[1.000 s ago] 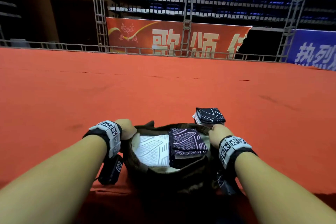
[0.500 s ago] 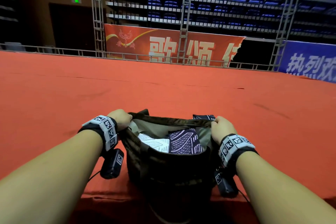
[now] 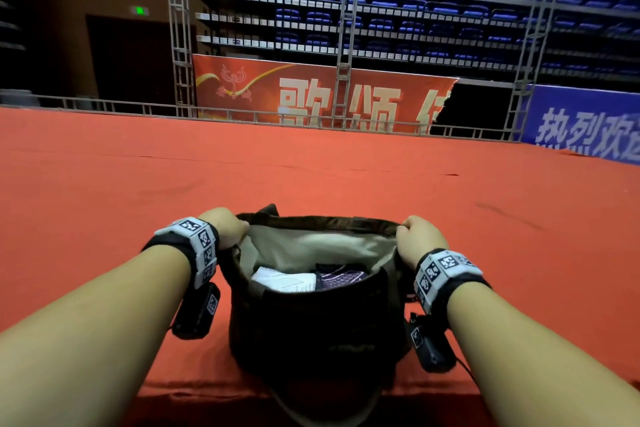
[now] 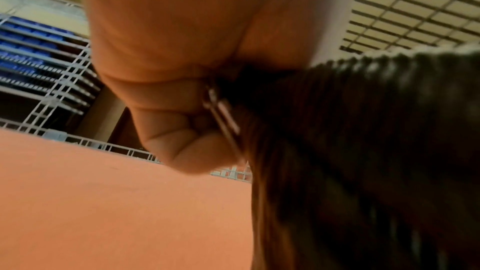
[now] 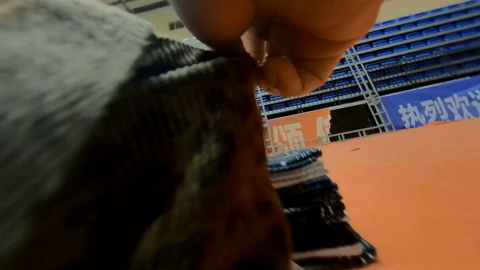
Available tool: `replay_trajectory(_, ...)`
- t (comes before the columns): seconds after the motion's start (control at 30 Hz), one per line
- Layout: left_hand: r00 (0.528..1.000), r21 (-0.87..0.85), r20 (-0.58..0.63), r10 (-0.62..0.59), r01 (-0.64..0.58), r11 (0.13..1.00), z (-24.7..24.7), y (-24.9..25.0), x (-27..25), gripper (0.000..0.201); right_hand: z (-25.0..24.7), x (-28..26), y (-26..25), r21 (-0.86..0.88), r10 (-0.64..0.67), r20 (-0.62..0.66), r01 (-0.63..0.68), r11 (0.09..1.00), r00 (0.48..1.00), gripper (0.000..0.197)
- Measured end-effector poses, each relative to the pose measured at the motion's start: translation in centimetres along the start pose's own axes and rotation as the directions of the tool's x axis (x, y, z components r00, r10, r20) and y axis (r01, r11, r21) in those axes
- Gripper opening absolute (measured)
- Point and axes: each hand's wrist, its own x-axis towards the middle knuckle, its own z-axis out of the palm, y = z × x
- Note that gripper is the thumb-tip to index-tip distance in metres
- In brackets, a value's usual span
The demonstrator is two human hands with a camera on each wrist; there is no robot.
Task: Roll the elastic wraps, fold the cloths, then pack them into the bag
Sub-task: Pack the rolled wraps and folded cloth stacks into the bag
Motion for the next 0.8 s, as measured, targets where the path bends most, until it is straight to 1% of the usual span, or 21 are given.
replay_trajectory(0.07, 0.998, 0.132, 0.065, -0.018, 0.009, 0.991, 1.0, 0.0, -0.3, 0.036, 1.8, -0.4, 1.0, -0.105, -0.005, 0.104, 0.016, 0.994, 0.995, 0.017)
replay_trajectory(0.1, 0.997, 0.186, 0.078, -0.012, -0.003, 0.982, 1.3, -0.1, -0.4, 0.036, 2.6, -0.5, 1.4, -0.144, -0.008, 0.156, 0.031, 0.989, 0.988, 0.017)
replay_trajectory(0.13, 0.996, 0.215, 0.084, 0.010, -0.028, 0.976, 1.6, -0.2, -0.3, 0.041, 3.2, -0.7, 1.6, -0.172, -0.008, 0.203, 0.043, 0.984, 0.979, 0.017)
replay_trajectory(0.17, 0.995, 0.216, 0.084, 0.052, -0.069, 0.974, 1.8, -0.2, -0.2, 0.050, 3.5, -0.8, 1.6, -0.193, -0.007, 0.234, 0.054, 0.980, 0.972, 0.017)
replay_trajectory(0.2, 0.991, 0.206, 0.084, 0.105, -0.120, 0.971, 1.9, -0.2, -0.2, 0.061, 3.7, -0.8, 1.6, -0.209, -0.008, 0.246, 0.061, 0.976, 0.969, 0.018)
replay_trajectory(0.23, 0.982, 0.192, 0.091, 0.168, -0.183, 0.964, 2.0, 0.0, -0.2, 0.066, 3.7, -0.7, 1.5, -0.217, -0.021, 0.236, 0.074, 0.973, 0.972, 0.022)
replay_trajectory(0.3, 0.947, 0.171, 0.149, 0.283, -0.307, 0.936, 2.1, 0.5, -0.5, 0.063, 3.8, -0.3, 1.4, -0.194, -0.069, 0.194, 0.108, 0.975, 0.979, 0.037)
replay_trajectory(0.37, 0.907, 0.174, 0.236, 0.348, -0.392, 0.903, 2.3, 0.9, -0.7, 0.053, 4.1, -0.1, 1.3, -0.154, -0.156, 0.156, 0.180, 0.972, 0.975, 0.049)
replay_trajectory(0.43, 0.894, 0.218, 0.293, 0.340, -0.409, 0.886, 2.6, 1.0, -0.9, 0.042, 4.5, -0.4, 1.2, -0.174, -0.296, 0.166, 0.324, 0.930, 0.941, 0.046)
replay_trajectory(0.47, 0.895, 0.262, 0.311, 0.319, -0.403, 0.877, 2.9, 1.0, -1.1, 0.040, 4.9, -0.5, 1.2, -0.216, -0.348, 0.195, 0.387, 0.896, 0.917, 0.043)
replay_trajectory(0.5, 0.897, 0.310, 0.328, 0.298, -0.400, 0.862, 3.2, 0.8, -1.3, 0.045, 5.3, -0.7, 1.3, -0.268, -0.366, 0.237, 0.423, 0.866, 0.900, 0.039)
replay_trajectory(0.57, 0.900, 0.392, 0.376, 0.219, -0.369, 0.843, 3.9, 0.1, -1.4, 0.060, 6.3, -0.7, 1.7, -0.337, -0.282, 0.350, 0.401, 0.852, 0.893, 0.039)
replay_trajectory(0.63, 0.879, 0.393, 0.458, 0.133, -0.334, 0.857, 3.8, -0.4, -1.7, 0.067, 6.9, -0.5, 2.4, -0.333, -0.214, 0.423, 0.370, 0.867, 0.880, 0.044)
replay_trajectory(0.67, 0.863, 0.361, 0.494, 0.104, -0.313, 0.879, 3.4, -0.4, -1.8, 0.067, 6.9, -0.5, 2.6, -0.306, -0.219, 0.448, 0.378, 0.874, 0.867, 0.047)
replay_trajectory(0.7, 0.854, 0.319, 0.510, 0.103, -0.299, 0.899, 2.7, -0.1, -1.7, 0.064, 6.6, -0.4, 2.6, -0.254, -0.240, 0.463, 0.387, 0.886, 0.853, 0.049)
replay_trajectory(0.73, 0.862, 0.298, 0.493, 0.115, -0.292, 0.909, 1.8, 0.6, -1.5, 0.062, 6.0, -0.2, 2.6, -0.179, -0.259, 0.475, 0.381, 0.907, 0.841, 0.047)
replay_trajectory(0.8, 0.895, 0.271, 0.409, 0.177, -0.305, 0.913, 0.2, 3.1, -0.7, 0.063, 3.9, 0.5, 2.3, 0.002, -0.276, 0.485, 0.315, 0.949, 0.830, 0.036)
